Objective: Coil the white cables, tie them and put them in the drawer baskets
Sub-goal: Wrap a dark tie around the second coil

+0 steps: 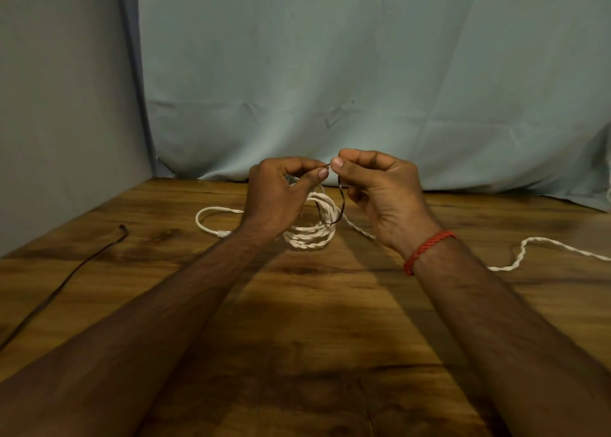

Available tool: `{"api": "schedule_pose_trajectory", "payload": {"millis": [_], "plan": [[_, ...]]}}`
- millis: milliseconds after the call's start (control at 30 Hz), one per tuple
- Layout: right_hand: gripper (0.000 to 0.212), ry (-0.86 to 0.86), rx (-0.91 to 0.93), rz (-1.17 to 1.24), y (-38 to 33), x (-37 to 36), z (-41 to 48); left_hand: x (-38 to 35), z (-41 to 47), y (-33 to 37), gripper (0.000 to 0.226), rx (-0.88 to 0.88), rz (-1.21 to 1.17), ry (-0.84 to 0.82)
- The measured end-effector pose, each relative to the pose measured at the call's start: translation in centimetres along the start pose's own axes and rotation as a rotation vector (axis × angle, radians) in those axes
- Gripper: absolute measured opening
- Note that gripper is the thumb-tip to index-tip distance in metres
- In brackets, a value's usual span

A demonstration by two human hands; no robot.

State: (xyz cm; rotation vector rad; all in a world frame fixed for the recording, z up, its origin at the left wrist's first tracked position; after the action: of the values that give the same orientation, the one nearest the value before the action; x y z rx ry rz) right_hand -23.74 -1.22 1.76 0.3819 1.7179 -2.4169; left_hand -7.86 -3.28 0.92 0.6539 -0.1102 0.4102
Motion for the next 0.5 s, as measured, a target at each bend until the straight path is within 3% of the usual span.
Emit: {"api": "schedule_pose_trajectory", "payload": {"millis": [167, 367, 500], "plan": [[0.017, 0.031, 0.056, -0.049, 0.1, 0.3, 0.4, -0.2, 0.0, -0.5, 0.013, 0.034, -0.035, 0.000], [0.014, 0.082, 0.156, -0.277, -0.1, 0.6, 0.8, -0.2, 0.0, -0.8, 0.013, 0.056, -0.035, 0.008], [0.016, 0.055, 0.501, -0.754, -1.2, 0.0, 0.3, 0.0, 0.0, -0.5, 0.014, 0.049, -0.031, 0.006]]}}
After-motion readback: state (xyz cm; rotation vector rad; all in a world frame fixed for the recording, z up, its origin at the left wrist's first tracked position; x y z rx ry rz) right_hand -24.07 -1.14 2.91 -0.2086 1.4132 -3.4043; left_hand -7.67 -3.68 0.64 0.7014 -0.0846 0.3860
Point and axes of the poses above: each hand's wrist, its own z-axis towards the middle knuckle, its own x-axis out of the back of the hand, y = z × x, the point moved 4 cm from there along z, towards the middle knuckle, and after that the axes turned 2 degrees about -x, right-handed, at the moved point
